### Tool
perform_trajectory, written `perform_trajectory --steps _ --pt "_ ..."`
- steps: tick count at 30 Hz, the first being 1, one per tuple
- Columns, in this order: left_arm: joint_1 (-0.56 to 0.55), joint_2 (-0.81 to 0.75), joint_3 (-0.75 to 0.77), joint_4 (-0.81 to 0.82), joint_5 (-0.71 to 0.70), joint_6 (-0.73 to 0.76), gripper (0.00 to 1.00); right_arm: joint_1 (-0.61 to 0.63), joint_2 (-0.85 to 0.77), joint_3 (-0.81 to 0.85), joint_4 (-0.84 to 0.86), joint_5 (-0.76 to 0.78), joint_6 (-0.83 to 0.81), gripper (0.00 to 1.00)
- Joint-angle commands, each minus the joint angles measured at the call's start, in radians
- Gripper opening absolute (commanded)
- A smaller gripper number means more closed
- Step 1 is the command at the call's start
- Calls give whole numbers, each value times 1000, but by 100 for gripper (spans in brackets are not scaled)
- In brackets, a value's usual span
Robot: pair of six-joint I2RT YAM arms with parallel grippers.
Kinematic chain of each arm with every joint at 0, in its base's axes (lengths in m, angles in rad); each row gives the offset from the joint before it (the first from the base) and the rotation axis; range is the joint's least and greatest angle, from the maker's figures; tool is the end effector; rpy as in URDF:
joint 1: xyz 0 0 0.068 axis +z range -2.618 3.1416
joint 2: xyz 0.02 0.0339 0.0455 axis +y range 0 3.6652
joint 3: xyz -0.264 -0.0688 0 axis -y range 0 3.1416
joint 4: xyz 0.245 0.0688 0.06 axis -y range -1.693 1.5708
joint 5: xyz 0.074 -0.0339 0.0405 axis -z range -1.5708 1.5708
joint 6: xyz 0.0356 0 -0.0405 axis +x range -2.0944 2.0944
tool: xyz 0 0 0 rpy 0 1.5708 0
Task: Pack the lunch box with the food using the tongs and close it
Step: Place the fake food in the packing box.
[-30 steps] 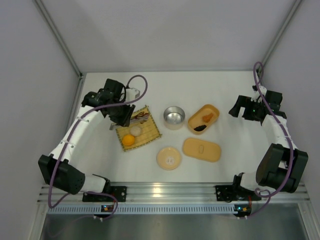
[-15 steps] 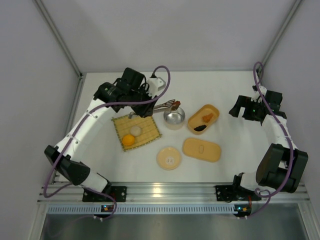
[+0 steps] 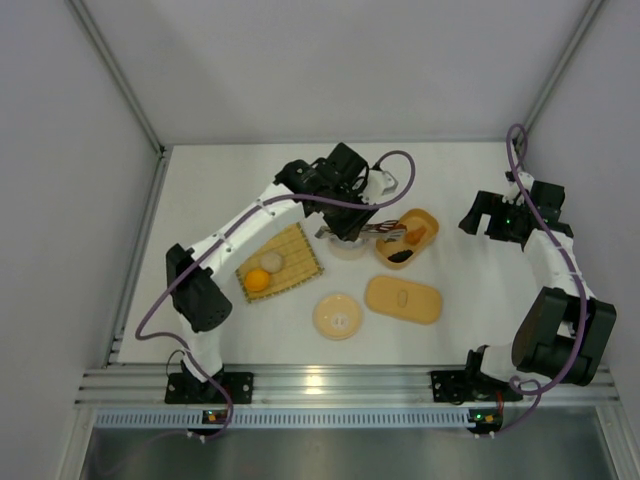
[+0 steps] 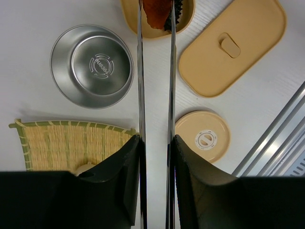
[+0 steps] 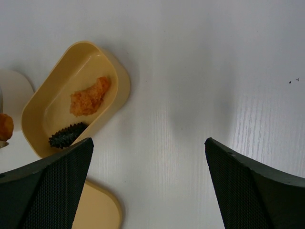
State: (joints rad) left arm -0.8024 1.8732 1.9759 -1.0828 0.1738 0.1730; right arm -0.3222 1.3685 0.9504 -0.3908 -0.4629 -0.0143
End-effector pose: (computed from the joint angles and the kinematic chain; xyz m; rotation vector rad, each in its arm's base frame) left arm 0.2714 -0.2897 0.3597 1.2767 2.2602 -0.4593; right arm 0.2785 -0.0762 0.2509 0.1378 2.2999 0.3791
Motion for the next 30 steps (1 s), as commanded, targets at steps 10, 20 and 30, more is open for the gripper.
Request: perform_trajectory --steps 10,20,30 --pt "-3 99 75 44 -22 -35 26 -14 -3 51 10 4 0 99" --pt "-3 139 86 53 -30 -38 38 -14 4 47 12 9 -3 99" --pt "-3 138 110 61 -16 -30 57 -14 3 45 10 9 -4 99"
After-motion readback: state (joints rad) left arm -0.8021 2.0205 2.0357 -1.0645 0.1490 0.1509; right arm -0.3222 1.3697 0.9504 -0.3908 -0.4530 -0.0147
